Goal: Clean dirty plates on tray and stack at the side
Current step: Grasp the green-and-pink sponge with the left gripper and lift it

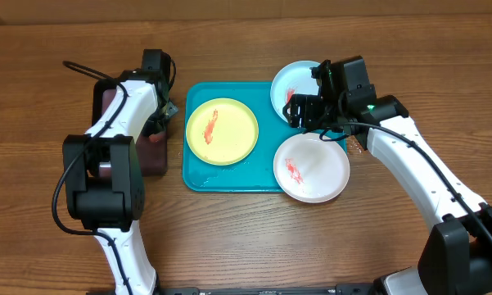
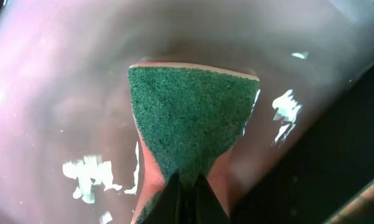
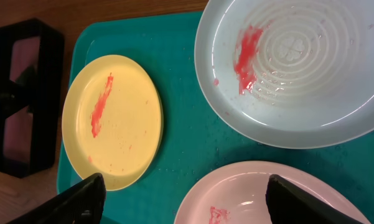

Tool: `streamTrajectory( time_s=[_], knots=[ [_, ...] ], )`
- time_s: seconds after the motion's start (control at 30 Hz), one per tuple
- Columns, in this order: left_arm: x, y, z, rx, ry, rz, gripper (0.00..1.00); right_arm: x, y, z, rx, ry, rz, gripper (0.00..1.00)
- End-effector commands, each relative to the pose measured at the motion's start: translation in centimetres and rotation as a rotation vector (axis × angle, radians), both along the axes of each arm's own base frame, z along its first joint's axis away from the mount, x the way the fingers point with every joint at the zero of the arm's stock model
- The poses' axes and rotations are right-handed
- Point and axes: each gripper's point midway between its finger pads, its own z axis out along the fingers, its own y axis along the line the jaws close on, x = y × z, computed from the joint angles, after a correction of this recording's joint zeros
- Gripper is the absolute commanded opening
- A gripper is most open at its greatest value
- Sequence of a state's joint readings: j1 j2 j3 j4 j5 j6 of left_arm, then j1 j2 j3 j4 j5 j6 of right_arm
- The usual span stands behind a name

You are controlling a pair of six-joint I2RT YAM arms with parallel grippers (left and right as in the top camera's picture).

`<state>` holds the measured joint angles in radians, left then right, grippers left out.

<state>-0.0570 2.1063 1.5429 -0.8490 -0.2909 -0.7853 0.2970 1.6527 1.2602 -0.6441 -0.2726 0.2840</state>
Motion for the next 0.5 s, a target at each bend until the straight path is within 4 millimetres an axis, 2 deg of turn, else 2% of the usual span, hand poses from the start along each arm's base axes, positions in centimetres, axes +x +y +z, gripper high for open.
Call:
streamTrajectory(
  time_s=[0.0, 0.1, 0.3, 0.33, 0.4, 0.47],
  knots=[
    [0.0, 0.0, 0.4, 0.017, 0.032, -0.065, 0.04, 0.7, 0.1, 0.9, 0.001, -0.030, -0.005, 0.82],
    [0.7, 0.2, 3.3, 0.035, 0.010, -0.078, 0.04, 0.8, 0.1, 1.0, 0.002, -0.034, -0.005, 0.82],
    [1.8, 0.1, 11.1, 0.051, -0.076, -0.124, 0.04, 0.8, 0.1, 1.0, 0.004, -0.037, -0.005, 0.82],
    [1.7, 0.0, 11.9, 0.052, -0.083, -0.133, 0.04, 0.8, 0.1, 1.0, 0.004, -0.038, -0.005, 0.82],
    [1.9, -0.9, 13.9, 0.040, -0.106, -0.190, 0.04, 0.9, 0.2, 1.1, 0.005, -0.041, -0.006, 0.82],
    [2.2, -3.1, 15.0, -0.013, -0.126, -0.305, 0.04, 1.0, 0.2, 1.2, 0.009, -0.044, -0.010, 0.82]
  ],
)
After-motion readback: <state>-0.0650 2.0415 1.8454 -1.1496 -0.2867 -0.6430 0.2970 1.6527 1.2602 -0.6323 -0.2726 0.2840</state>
